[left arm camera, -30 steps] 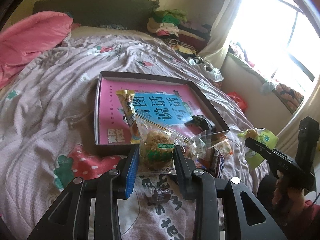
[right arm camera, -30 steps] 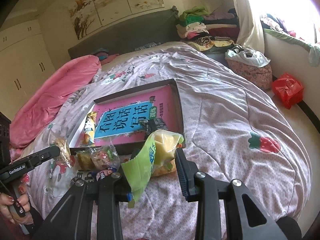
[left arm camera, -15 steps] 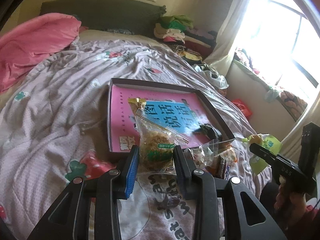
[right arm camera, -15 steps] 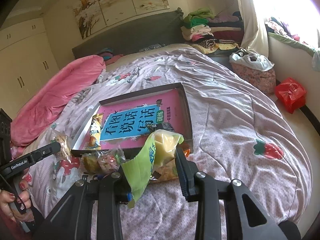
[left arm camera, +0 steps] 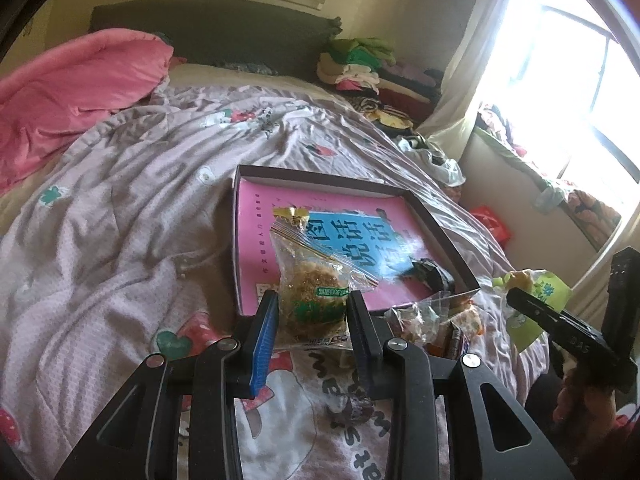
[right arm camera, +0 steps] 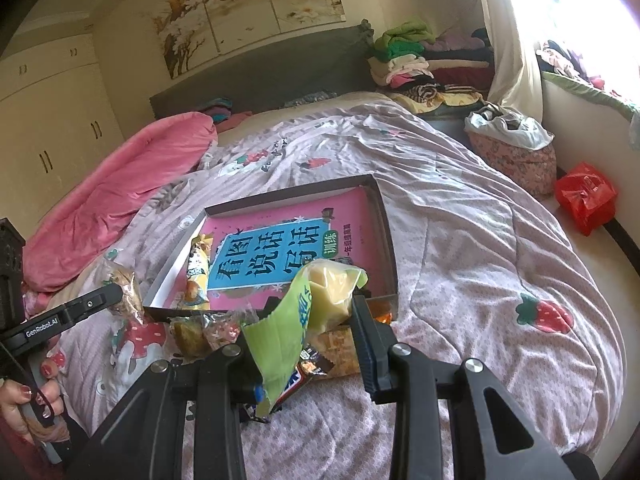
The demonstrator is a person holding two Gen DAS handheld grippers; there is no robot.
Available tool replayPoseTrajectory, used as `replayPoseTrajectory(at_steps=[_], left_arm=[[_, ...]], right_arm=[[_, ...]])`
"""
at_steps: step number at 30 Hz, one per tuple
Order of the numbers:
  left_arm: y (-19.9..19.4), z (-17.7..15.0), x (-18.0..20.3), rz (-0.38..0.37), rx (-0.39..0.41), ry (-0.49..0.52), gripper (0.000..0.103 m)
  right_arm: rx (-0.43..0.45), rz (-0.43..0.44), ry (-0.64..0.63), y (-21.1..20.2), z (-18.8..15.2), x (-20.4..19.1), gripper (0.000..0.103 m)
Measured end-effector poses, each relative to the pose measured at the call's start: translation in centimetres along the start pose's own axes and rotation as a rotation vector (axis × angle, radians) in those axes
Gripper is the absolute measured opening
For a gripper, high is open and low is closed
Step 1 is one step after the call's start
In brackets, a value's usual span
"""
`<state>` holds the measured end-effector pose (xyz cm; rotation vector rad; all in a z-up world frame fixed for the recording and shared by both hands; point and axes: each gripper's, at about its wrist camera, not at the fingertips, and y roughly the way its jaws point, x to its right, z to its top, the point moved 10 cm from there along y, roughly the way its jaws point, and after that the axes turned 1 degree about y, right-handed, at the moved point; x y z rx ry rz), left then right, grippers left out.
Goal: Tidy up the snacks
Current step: 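Carry the bread bag with left tool while right tool carries the green packet over the tray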
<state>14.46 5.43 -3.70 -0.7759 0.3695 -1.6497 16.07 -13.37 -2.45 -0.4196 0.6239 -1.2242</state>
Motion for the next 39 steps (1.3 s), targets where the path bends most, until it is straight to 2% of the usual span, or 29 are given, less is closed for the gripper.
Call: replayPoseTrajectory(at_steps=[39], left_arm=[[1.3, 1.8, -1.1, 0.032, 0.016, -0.039, 0.036]], right_arm=[[0.000, 0.048, -0.020, 3.7, 3.1, -2.3, 0.035]])
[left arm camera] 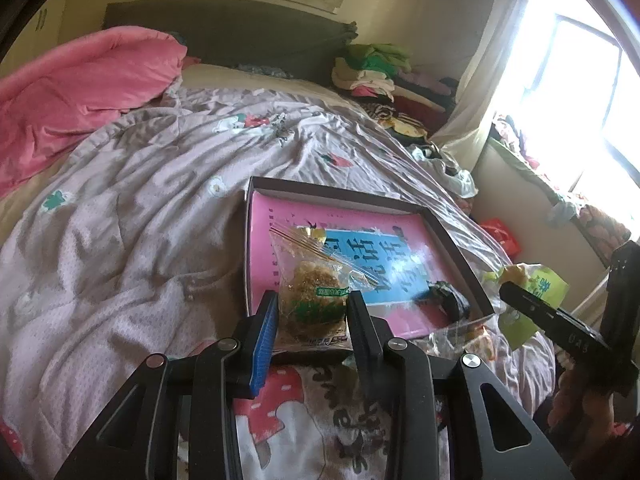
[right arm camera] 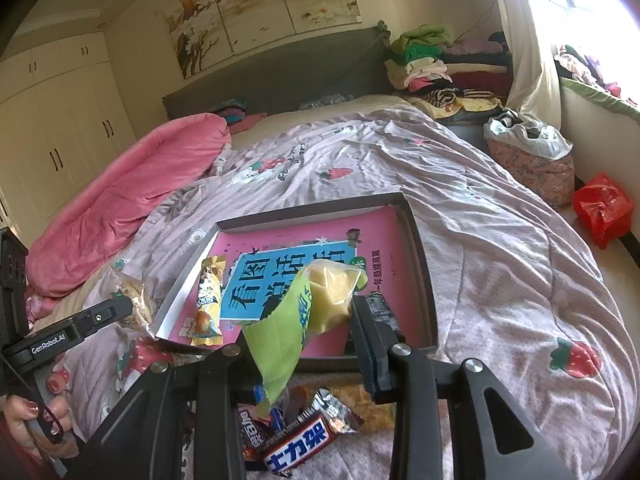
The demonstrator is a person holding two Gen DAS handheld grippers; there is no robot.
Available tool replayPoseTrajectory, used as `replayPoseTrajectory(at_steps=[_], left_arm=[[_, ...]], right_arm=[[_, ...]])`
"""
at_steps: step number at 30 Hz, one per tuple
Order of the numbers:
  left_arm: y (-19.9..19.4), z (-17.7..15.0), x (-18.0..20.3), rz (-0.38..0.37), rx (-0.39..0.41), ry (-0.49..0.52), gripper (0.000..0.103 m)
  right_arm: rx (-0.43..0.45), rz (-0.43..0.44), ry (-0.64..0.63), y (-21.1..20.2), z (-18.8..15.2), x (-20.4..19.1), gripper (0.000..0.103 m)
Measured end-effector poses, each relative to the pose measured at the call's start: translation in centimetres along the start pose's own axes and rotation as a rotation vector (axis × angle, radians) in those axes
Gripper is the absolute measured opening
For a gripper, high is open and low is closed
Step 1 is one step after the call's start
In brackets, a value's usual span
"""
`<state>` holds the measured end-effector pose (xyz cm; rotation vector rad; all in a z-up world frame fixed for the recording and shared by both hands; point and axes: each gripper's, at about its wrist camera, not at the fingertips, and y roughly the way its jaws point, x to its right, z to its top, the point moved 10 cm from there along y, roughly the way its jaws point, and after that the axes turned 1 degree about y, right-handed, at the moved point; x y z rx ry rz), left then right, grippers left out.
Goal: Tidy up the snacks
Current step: 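Carry the bread bag with left tool while right tool carries the green packet over the tray, then lower and release the bread bag in the tray while right tool releases the green packet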
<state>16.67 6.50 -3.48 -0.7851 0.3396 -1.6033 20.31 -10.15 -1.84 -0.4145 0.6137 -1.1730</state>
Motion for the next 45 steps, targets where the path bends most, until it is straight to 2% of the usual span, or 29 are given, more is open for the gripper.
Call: replayPoseTrajectory(at_steps=[12, 18, 45], left_arm=[[2.7, 0.4, -0.9, 0.036, -0.033, -0.023, 0.036], [3.6, 0.2, -1.2, 0.055, -0.040, -0.004, 0.036], [5.6, -0.6, -1.0, 0.051, -0.076, 0.035, 0.035]], right_arm=[[-0.021, 0.028, 0.003, 1.7, 0.3, -0.8, 0.035], [-0.037, 0.034, -0.001, 2.5, 0.1, -1.3, 0.035], [-0.051, 0.010, -0.010, 4.5, 0.3, -1.1, 0.035]])
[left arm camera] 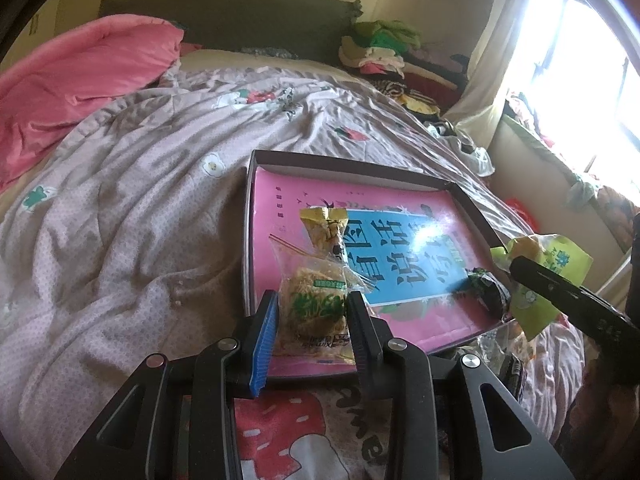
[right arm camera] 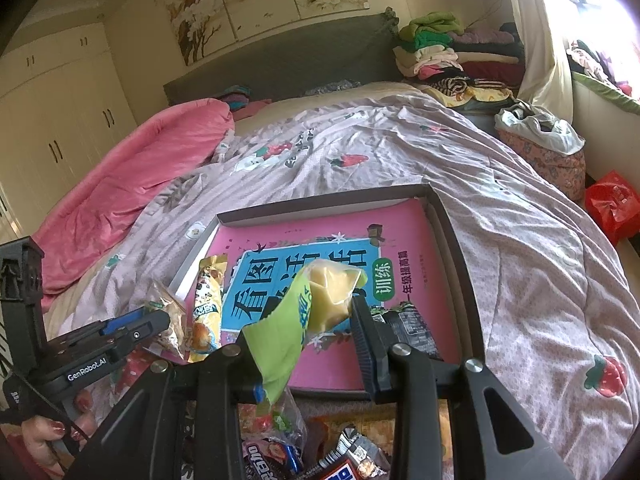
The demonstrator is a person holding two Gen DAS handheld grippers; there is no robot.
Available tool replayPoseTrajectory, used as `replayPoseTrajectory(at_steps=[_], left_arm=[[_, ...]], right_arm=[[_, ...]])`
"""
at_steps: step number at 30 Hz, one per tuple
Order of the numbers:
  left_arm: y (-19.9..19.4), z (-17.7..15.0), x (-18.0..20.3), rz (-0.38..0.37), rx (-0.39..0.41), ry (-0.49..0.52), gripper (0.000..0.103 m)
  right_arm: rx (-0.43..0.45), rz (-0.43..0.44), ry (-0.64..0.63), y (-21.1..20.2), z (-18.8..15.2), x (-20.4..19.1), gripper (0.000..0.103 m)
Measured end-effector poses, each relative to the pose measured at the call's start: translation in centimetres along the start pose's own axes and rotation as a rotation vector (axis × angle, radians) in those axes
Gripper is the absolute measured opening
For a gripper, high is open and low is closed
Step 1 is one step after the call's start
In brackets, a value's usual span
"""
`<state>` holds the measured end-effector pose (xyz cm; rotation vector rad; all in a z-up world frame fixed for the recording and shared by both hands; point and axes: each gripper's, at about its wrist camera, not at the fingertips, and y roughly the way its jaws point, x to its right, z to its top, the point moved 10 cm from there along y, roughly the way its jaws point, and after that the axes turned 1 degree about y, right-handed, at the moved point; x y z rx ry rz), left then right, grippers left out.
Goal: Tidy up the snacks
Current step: 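Lower and release the bread bag in the tray while right tool releases the green packet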
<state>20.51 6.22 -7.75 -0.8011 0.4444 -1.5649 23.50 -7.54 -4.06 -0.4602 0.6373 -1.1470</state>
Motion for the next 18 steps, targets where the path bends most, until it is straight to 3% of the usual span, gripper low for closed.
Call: replayPoseTrajectory(at_steps=[18], left_arm=[[1.1, -1.0, 0.2, -0.006, -0.034, 0.026, 0.035]], right_arm=[[-0.031, -0.036, -0.024, 1.6, -0.7, 0.0, 0.035]])
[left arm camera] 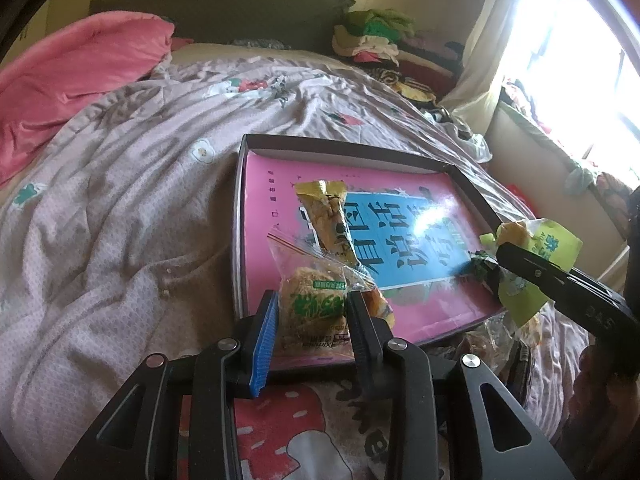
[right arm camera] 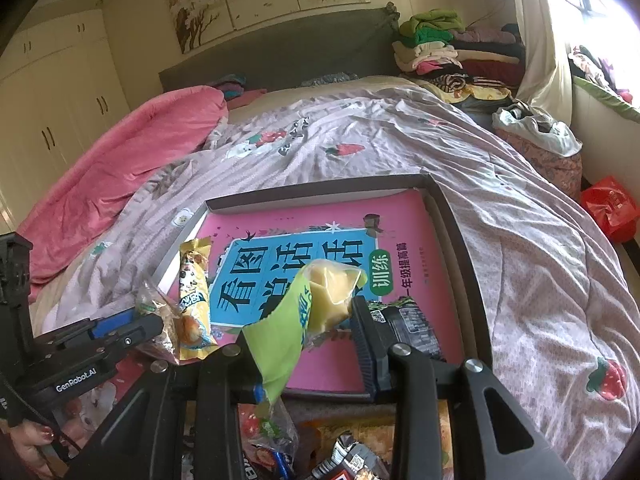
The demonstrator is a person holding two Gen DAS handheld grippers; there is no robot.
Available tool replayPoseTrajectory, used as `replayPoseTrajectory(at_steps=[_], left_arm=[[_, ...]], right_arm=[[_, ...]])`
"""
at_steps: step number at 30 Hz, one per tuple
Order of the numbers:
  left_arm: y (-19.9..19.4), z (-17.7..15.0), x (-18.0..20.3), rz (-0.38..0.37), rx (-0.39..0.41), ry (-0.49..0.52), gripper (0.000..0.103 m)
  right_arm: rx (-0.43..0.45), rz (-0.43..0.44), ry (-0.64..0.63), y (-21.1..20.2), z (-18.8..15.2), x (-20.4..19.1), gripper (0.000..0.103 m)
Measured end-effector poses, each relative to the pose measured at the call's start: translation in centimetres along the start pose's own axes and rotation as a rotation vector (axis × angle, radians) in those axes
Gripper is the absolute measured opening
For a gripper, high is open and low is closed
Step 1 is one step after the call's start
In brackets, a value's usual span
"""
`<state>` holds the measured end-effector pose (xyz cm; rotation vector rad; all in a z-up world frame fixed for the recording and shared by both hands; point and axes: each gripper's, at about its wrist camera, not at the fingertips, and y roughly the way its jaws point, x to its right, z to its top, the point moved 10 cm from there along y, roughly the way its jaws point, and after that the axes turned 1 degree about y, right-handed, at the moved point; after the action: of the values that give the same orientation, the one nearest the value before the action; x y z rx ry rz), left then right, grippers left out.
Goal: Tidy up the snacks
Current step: 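Lower and release the bread bag in the tray while right tool releases the green packet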
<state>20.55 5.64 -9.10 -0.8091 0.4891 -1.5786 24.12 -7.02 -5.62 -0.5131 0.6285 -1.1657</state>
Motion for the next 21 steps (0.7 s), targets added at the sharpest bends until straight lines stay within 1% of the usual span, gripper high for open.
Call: replayPoseTrajectory(at_steps=[21], left_arm=[[0.4, 0.0, 0.1, -0.019, -0.004, -0.005, 0.035]], right_arm=[[-0.084, -0.019, 0.002, 2.4, -1.7, 0.2, 0.035]])
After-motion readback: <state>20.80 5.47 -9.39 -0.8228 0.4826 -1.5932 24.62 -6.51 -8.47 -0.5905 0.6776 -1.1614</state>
